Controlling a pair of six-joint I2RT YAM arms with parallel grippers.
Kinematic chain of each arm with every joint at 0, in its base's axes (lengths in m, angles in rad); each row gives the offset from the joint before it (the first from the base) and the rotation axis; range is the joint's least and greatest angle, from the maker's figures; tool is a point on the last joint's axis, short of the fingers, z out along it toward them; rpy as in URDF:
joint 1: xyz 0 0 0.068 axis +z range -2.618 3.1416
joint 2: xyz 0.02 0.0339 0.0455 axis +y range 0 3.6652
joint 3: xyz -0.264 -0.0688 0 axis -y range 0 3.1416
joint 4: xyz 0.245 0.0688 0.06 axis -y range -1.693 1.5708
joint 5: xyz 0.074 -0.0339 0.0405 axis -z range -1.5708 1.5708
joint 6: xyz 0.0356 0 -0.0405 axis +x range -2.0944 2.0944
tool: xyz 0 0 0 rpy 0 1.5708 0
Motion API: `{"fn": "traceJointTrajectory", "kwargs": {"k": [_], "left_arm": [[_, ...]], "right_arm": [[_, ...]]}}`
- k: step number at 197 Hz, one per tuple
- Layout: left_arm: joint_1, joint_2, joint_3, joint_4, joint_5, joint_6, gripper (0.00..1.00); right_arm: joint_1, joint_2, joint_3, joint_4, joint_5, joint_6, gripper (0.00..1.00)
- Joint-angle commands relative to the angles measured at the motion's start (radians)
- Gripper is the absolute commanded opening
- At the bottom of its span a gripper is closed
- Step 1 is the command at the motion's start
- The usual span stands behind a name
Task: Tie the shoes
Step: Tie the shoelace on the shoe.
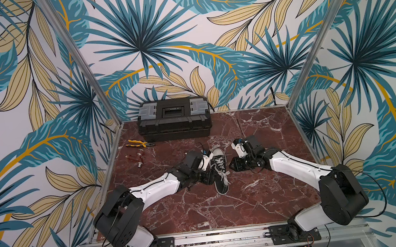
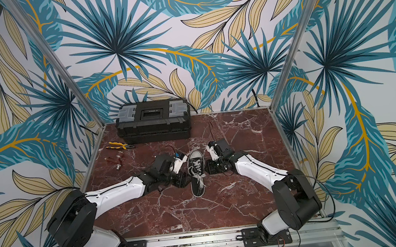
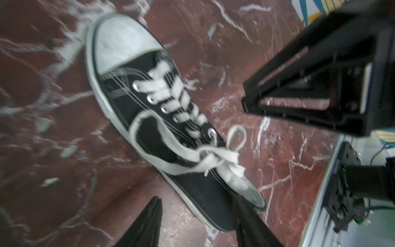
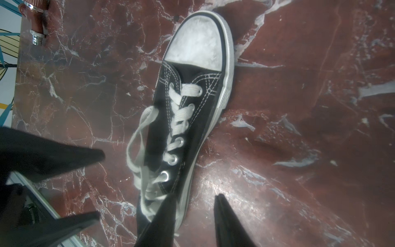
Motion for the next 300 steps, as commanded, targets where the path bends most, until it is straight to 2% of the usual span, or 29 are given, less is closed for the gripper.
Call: {"fn": "traceJointTrajectory", "kwargs": {"k": [1,34,60,111,147,214,300], "left_arm": [[-0.020,0.033,-0.010,0.038,0.015,0.055,0.47],[-0.036,0.127,0.056,0.071,0.017,0.079,0.35],[-0.037,0.179,0.099,0.069,0.024,0.097,0.31],[-0.038,0.212,0.125,0.079,0.058,0.102,0.30],[-0.037,0.177,0.102,0.090,0.065,0.102,0.29],[-0.039,0.217,0.106,0.126,0.078,0.078,0.26],[-0.040,0.273,0.148,0.148,0.098,0.075,0.29]], "right_arm": [[0.001,-0.063,-0.037,-0.024,-0.041,-0.040,0.35],[0.003,-0.064,-0.067,-0.001,-0.078,-0.026,0.35],[0.003,-0.058,-0.073,0.007,-0.080,-0.023,0.35],[0.003,-0.048,-0.075,0.011,-0.075,-0.026,0.35],[0.003,-0.042,-0.080,0.004,-0.084,-0.028,0.34],[0.019,0.018,-0.104,0.023,-0.084,0.028,0.20],[0.030,0.071,-0.131,0.089,-0.112,0.057,0.18]]}}
